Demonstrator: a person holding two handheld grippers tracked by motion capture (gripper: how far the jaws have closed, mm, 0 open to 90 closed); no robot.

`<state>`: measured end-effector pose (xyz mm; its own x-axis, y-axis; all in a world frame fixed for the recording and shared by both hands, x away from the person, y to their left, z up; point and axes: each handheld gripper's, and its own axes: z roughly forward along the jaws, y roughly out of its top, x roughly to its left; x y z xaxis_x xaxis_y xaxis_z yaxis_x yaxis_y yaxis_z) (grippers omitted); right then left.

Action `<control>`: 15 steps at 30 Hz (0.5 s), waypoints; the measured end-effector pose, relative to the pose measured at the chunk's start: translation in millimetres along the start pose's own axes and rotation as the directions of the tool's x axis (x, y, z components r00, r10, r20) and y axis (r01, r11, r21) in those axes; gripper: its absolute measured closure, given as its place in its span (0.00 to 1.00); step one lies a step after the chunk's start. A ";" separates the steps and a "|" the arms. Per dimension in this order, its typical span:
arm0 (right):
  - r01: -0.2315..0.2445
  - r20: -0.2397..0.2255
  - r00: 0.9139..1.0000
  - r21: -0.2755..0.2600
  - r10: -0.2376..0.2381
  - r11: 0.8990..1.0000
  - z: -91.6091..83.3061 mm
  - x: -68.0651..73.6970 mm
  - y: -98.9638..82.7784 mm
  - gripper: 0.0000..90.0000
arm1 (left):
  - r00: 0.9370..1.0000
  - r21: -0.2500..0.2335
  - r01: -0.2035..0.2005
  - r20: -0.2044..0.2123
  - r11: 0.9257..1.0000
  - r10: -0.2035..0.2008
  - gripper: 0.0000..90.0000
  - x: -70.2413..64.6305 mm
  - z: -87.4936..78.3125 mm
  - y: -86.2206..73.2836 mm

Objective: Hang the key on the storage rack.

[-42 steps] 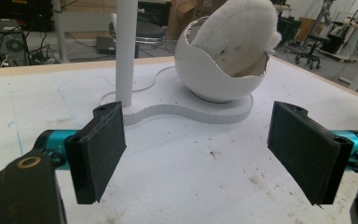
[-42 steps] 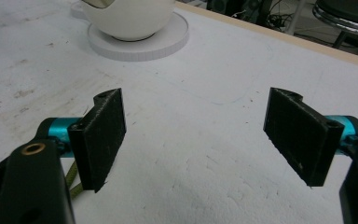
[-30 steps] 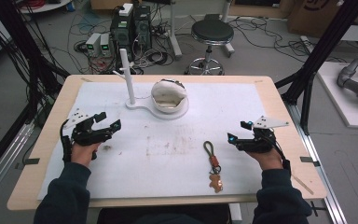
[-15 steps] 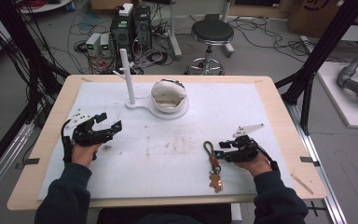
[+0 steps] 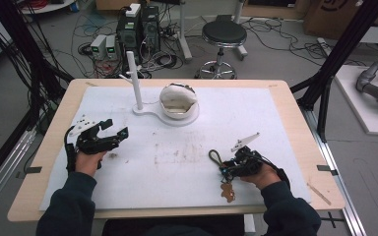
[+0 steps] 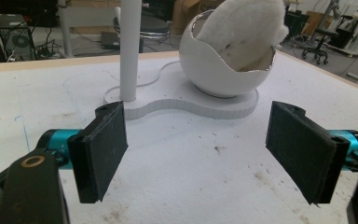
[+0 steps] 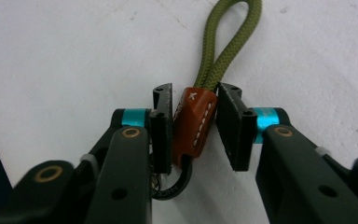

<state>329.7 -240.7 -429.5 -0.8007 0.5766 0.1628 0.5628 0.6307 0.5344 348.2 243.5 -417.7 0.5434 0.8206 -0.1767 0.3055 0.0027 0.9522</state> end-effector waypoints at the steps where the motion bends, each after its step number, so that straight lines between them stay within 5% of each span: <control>1: -0.003 -0.008 1.000 -0.001 0.003 1.000 0.0 -1.1 -0.3 0.78 | 1.000 0.001 0.000 0.001 1.000 0.000 0.23 -0.1 0.3 -0.1; 5: -0.002 -0.051 0.999 -0.040 0.000 0.999 1.0 -5.9 -3.1 0.86 | 1.000 0.001 -0.001 0.000 1.000 0.001 0.23 -0.6 1.3 -0.3; 9: 0.022 0.019 1.000 -0.108 -0.020 0.994 0.3 -9.1 -1.7 0.87 | 1.000 0.002 0.001 -0.001 1.000 -0.001 0.23 -0.9 1.0 -0.2; 10: 0.011 0.052 0.999 -0.168 -0.002 0.986 -4.0 -13.0 -1.9 0.87 | 1.000 0.005 -0.002 -0.003 1.000 0.002 0.23 -0.9 0.5 -0.1; 11: 0.011 0.052 0.999 -0.168 -0.002 0.986 -4.0 -13.0 -1.9 0.87 | 1.000 0.005 -0.002 -0.003 1.000 0.002 0.23 -0.9 0.5 -0.1; 12: 0.010 0.072 0.997 -0.246 0.008 0.969 -12.1 -16.6 -2.5 0.87 | 1.000 0.005 -0.001 -0.003 1.000 0.001 0.23 -0.8 0.4 -0.1; 13: 0.010 0.072 0.997 -0.246 0.008 0.969 -12.1 -16.6 -2.5 0.87 | 1.000 0.005 0.000 -0.003 1.000 0.000 0.23 -0.7 0.3 -0.2; 14: -0.003 0.073 0.997 -0.305 0.026 0.952 -17.9 -18.1 -3.3 0.87 | 1.000 0.005 0.000 -0.004 1.000 0.000 0.23 -0.6 0.3 -0.2; 15: -0.003 0.073 0.997 -0.305 0.026 0.952 -17.9 -18.1 -3.3 0.87 | 1.000 0.006 -0.001 -0.004 1.000 0.001 0.23 -0.6 0.2 -0.2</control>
<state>338.7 -262.5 -419.4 -0.7683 0.6296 0.1155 0.4757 0.4409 0.7612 348.0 242.9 -417.9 0.5409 0.8227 -0.1751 0.3100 -0.0015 0.9507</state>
